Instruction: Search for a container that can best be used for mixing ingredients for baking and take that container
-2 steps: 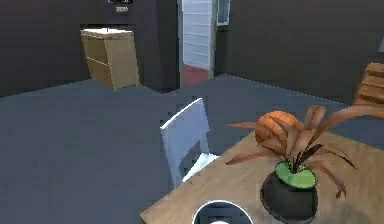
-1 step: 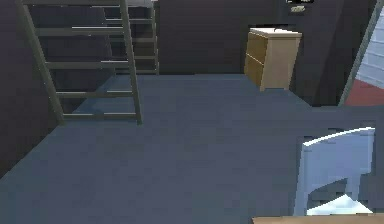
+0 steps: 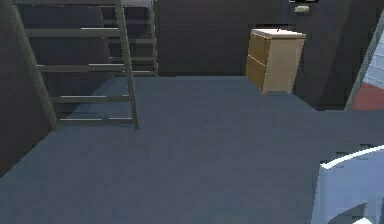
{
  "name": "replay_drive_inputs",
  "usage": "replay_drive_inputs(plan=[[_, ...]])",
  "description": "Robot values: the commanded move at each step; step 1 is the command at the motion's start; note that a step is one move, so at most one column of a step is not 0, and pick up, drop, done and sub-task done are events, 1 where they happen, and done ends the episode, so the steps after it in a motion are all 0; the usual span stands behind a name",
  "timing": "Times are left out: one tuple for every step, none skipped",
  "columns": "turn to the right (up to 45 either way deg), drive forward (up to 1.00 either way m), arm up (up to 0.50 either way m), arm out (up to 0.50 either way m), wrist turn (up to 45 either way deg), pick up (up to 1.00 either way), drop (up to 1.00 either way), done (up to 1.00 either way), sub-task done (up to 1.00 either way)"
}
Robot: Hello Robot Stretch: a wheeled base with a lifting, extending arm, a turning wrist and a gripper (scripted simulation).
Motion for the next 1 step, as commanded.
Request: replay_drive_inputs(plan=[[-15.0, 0.0, 0.0, 0.0, 0.0, 0.0, 0.0, 0.0, 0.0]])
